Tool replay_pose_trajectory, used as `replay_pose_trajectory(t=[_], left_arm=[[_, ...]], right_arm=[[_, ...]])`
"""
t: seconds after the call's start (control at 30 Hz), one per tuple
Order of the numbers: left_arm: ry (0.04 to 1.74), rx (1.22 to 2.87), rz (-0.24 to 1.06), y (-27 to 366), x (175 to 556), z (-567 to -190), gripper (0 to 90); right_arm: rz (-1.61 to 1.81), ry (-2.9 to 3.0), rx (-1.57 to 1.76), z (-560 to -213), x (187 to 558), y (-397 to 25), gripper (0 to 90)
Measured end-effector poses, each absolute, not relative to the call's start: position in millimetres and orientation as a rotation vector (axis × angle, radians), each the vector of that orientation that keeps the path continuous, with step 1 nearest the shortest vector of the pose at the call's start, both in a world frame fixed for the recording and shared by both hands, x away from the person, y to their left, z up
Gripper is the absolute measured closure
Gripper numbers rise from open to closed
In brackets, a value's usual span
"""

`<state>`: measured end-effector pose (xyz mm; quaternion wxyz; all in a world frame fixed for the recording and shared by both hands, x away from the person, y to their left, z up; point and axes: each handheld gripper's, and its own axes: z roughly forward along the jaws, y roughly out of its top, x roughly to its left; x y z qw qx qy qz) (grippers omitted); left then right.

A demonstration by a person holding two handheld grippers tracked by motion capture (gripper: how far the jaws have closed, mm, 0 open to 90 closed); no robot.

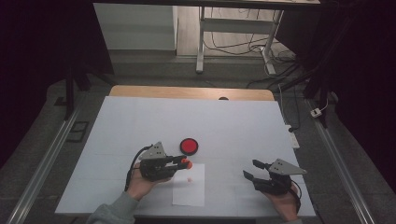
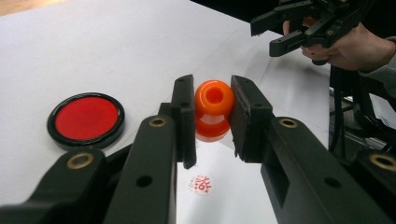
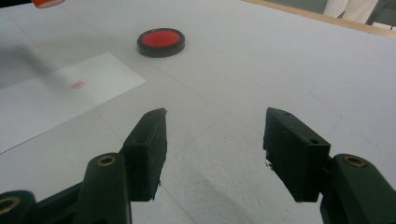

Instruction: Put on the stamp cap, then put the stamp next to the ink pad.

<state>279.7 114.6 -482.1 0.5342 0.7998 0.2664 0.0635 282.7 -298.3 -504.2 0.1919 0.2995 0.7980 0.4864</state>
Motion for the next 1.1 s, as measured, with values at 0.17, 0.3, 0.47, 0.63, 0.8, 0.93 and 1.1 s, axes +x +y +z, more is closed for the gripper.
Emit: replay_pose_trajectory(t=[0.17,0.3,0.47,0.63,0.8,0.93,1.1], left_arm=[[0.637,1.898,0.162,117,281,-479,72.3],[0.643,1.890,0.172,119,283,-477,72.2],[0.652,1.886,0.187,121,285,-475,72.2],[0.669,1.888,0.203,124,287,-474,72.3],[0.679,1.899,0.208,124,289,-476,72.2],[0.685,1.906,0.220,124,291,-477,72.2],[0.716,1.913,0.245,130,297,-479,72.2]], right_arm=[[1.359,2.245,0.838,-504,283,-298,39.3],[1.361,2.244,0.839,-505,284,-298,39.3],[1.359,2.243,0.842,-506,284,-298,39.3],[1.357,2.245,0.839,-506,284,-297,39.3],[1.362,2.250,0.833,-506,285,-296,39.4],[1.363,2.246,0.834,-506,285,-297,39.4],[1.359,2.244,0.841,-506,285,-297,39.5]])
